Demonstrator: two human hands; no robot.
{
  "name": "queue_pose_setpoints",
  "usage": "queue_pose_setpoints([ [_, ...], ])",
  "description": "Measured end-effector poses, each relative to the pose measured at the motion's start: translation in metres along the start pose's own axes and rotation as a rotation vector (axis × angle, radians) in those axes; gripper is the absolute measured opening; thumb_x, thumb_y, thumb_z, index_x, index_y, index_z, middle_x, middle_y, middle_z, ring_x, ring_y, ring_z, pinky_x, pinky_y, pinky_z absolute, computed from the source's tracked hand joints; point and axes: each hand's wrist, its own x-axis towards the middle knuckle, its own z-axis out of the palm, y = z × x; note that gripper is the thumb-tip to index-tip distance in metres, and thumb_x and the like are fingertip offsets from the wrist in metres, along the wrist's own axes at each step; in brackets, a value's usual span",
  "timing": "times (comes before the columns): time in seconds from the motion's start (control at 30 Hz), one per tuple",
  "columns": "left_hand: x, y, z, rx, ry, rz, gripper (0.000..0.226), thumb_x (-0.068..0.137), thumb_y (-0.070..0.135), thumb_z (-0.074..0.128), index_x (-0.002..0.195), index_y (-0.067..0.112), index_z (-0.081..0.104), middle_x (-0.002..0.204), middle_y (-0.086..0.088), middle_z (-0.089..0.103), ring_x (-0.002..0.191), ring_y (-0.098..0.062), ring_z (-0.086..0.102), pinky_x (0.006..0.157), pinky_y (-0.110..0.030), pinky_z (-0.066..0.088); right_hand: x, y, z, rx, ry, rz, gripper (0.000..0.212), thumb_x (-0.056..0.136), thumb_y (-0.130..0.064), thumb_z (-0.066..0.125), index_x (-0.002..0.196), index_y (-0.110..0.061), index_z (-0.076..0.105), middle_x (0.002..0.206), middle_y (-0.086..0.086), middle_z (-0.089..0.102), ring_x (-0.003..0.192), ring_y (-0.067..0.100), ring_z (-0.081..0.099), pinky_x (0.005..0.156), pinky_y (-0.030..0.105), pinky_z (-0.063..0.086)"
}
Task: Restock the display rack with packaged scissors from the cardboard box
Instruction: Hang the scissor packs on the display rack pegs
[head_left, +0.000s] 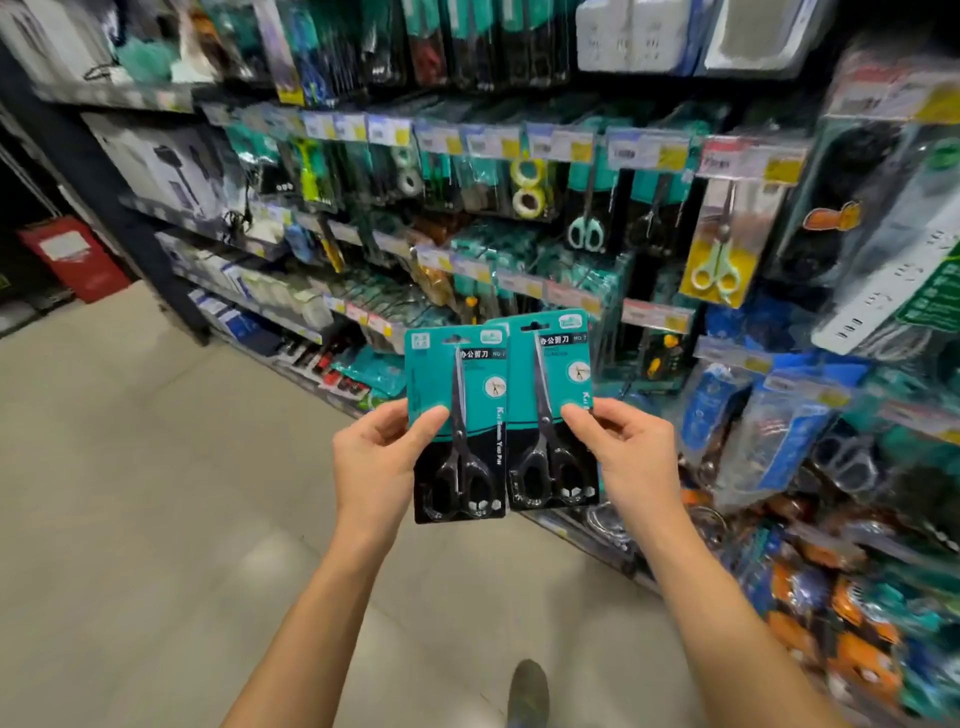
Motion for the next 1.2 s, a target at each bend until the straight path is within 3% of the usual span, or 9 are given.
queue_pose_setpoints([
  [0.2, 0.124, -0.005, 0.028, 0.069, -0.133, -0.001, 0.006, 0.086, 0.011, 0.073, 0.088, 0.016, 0.074, 0.087, 0.006, 0.079, 0.079, -0.006, 0.075, 0.064, -0.017, 0.057, 0.101, 0.014, 0.02, 0.002, 0.112, 0.018, 0.008, 0.086, -0.016, 0.072, 0.087, -0.023, 0.077, 0.09, -0.005, 0.078, 0.086, 0.012, 0.073, 0.071, 0.021, 0.056],
  [0.33, 0.185, -0.012, 0.048, 0.063, -0.196, -0.018, 0.007, 0.085, 0.015, 0.074, 0.092, 0.015, 0.076, 0.092, -0.001, 0.079, 0.086, -0.018, 0.076, 0.07, -0.031, 0.062, 0.151, 0.018, 0.022, -0.035, 0.171, -0.013, 0.014, 0.086, -0.02, 0.073, 0.081, -0.032, 0.078, 0.087, -0.007, 0.077, 0.083, 0.008, 0.073, 0.069, 0.016, 0.055],
  [0.5, 0.232, -0.025, 0.071, 0.024, -0.27, -0.032, 0.014, 0.087, 0.013, 0.073, 0.081, 0.024, 0.079, 0.091, 0.001, 0.079, 0.087, -0.016, 0.076, 0.073, -0.026, 0.06, 0.187, 0.029, 0.021, -0.051, 0.213, 0.005, 0.022, 0.086, -0.016, 0.074, 0.075, -0.036, 0.077, 0.083, -0.016, 0.076, 0.079, -0.001, 0.072, 0.067, 0.008, 0.052],
  [0.6, 0.256, -0.038, 0.085, 0.019, -0.3, -0.041, 0.01, 0.087, 0.011, 0.072, 0.083, 0.018, 0.077, 0.087, 0.003, 0.079, 0.081, -0.012, 0.076, 0.064, -0.017, 0.057, 0.203, 0.04, 0.016, -0.061, 0.265, 0.046, 0.013, 0.086, -0.015, 0.073, 0.085, -0.028, 0.075, 0.087, -0.009, 0.077, 0.085, 0.008, 0.073, 0.074, 0.02, 0.058],
  [0.77, 0.286, -0.054, 0.111, -0.037, -0.391, -0.096, 0.008, 0.086, 0.01, 0.073, 0.09, 0.017, 0.076, 0.088, 0.002, 0.079, 0.082, -0.01, 0.075, 0.066, -0.015, 0.056, 0.213, 0.054, 0.002, -0.152, 0.402, 0.1, 0.004, 0.086, -0.021, 0.073, 0.085, -0.024, 0.076, 0.089, -0.005, 0.078, 0.085, 0.01, 0.074, 0.074, 0.026, 0.059],
  [0.87, 0.305, -0.061, 0.127, -0.04, -0.483, -0.117, 0.007, 0.087, 0.015, 0.074, 0.094, 0.016, 0.076, 0.091, 0.001, 0.079, 0.086, -0.012, 0.075, 0.07, -0.016, 0.057, 0.22, 0.057, -0.005, -0.186, 0.484, 0.121, 0.012, 0.086, -0.023, 0.073, 0.092, -0.013, 0.076, 0.091, 0.0, 0.078, 0.089, 0.018, 0.074, 0.08, 0.04, 0.06],
  [1.03, 0.338, -0.064, 0.156, -0.011, -0.597, -0.084, 0.006, 0.085, 0.014, 0.075, 0.09, 0.017, 0.075, 0.085, 0.009, 0.079, 0.081, -0.004, 0.074, 0.068, -0.012, 0.055, 0.232, 0.054, -0.01, -0.218, 0.641, 0.137, 0.011, 0.085, -0.026, 0.074, 0.091, -0.016, 0.075, 0.087, -0.001, 0.077, 0.088, 0.021, 0.073, 0.082, 0.049, 0.059],
  [1.13, 0.354, -0.067, 0.169, -0.047, -0.677, -0.095, 0.007, 0.086, 0.011, 0.074, 0.088, 0.018, 0.075, 0.084, 0.009, 0.079, 0.08, -0.003, 0.074, 0.067, -0.011, 0.053, 0.238, 0.05, -0.01, -0.206, 0.739, 0.143, 0.015, 0.084, -0.025, 0.075, 0.093, -0.013, 0.075, 0.09, 0.002, 0.077, 0.09, 0.021, 0.073, 0.086, 0.049, 0.057],
  [1.2, 0.363, -0.072, 0.177, -0.031, -0.702, -0.068, 0.011, 0.086, 0.011, 0.074, 0.083, 0.022, 0.075, 0.081, 0.012, 0.078, 0.078, -0.002, 0.073, 0.068, -0.013, 0.054, 0.241, 0.048, -0.009, -0.264, 0.783, 0.096, 0.004, 0.084, -0.024, 0.075, 0.084, -0.021, 0.075, 0.086, 0.003, 0.077, 0.087, 0.018, 0.071, 0.086, 0.046, 0.057],
])
